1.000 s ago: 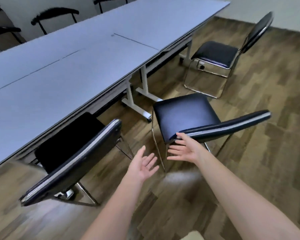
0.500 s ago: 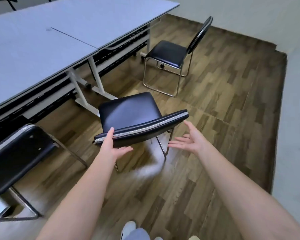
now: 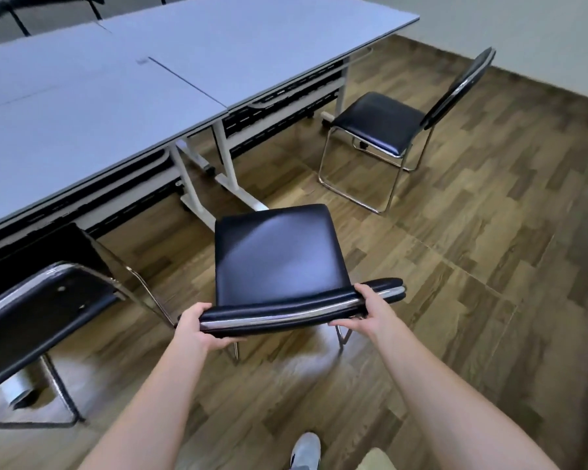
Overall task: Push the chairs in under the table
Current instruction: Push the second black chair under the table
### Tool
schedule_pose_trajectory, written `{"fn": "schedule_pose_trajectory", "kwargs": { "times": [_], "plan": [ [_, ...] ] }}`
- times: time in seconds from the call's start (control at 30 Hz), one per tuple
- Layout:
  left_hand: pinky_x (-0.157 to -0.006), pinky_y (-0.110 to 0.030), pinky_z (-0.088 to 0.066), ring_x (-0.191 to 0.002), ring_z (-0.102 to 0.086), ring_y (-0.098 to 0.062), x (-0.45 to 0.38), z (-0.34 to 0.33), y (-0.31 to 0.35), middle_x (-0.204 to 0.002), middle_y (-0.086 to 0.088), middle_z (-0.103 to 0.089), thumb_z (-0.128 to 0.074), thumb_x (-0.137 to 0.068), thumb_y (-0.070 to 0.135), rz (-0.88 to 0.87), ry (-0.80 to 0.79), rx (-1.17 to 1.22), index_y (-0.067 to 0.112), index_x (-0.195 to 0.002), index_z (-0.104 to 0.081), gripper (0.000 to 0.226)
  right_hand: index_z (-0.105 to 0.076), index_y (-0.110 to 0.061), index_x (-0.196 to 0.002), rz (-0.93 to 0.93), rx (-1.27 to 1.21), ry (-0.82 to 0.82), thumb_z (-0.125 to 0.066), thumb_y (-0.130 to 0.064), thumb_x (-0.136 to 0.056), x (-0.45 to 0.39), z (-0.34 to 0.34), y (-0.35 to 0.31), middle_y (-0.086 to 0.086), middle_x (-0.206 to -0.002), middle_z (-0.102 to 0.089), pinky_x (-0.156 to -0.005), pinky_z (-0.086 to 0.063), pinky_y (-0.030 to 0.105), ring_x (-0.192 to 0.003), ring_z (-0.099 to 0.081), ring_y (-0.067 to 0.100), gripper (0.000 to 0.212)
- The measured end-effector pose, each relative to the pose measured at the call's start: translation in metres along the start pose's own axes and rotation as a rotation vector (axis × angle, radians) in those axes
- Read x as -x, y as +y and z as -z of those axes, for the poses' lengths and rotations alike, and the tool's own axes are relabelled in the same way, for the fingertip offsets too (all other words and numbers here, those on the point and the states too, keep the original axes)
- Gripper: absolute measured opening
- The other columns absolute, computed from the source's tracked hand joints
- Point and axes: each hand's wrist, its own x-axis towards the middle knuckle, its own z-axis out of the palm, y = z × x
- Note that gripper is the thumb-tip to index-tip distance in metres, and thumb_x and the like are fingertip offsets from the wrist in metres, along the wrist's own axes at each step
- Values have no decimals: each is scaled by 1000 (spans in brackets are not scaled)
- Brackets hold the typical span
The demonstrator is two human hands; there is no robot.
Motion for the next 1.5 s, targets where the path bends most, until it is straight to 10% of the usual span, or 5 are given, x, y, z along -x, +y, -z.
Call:
{"fn": "schedule_pose_trajectory", "kwargs": {
  "times": [0.23, 0.5, 0.9, 1.4, 1.5],
  "plan": [
    [-86, -68, -35, -83, -51, -37, 1, 0, -6, -89, -16, -51, -44, -88, 11, -94, 9, -28, 5, -79, -43, 11, -53, -6, -103, -122, 71, -35, -58, -15, -85, -23, 2, -18, 21, -113, -53, -77, -35, 78, -104, -48, 48, 21],
    [-56, -51, -48, -83, -57, -33, -2, -3, -29, -94, -13, -56, -61, -75, 8, -318, 175, 65, 9, -84, -47, 16, -50, -4, -96, -171, 95, -73, -53, -6, -85, -32, 10, -32, 21, -104, -53, -81, -34, 76, -105, -47, 46, 11],
    [-83, -60, -47, -94, -55, -32, -35, -49, -69, -98, -13, -56, -61, -74, 6, -358, 226, 282, 13, -79, -47, 17, -51, -2, -110, -226, 261, -96, -55, -6, -83, -76, -6, -115, 24, -115, -52, -72, -35, 77, -106, -47, 49, 27],
    [-49, -59, -52, -96, -57, -42, -72, -139, 23, -108, -21, -54, -60, -74, 6, -314, 150, 406, 7, -101, -47, 30, -49, -2, -93, -205, 449, -141, -52, -10, -87, -154, -145, -201, 22, -102, -54, -62, -40, 75, -106, -48, 46, 11],
    [-53, -56, -53, -96, -58, -41, -79, -171, 36, -110, -22, -57, -62, -72, 1, -305, 159, 489, 2, -101, -50, 32, -48, -1, -91, -187, 488, -124, -53, -11, -88, -174, -178, -228, 23, -99, -52, -82, -39, 74, -107, -46, 46, 11]
  ]
}}
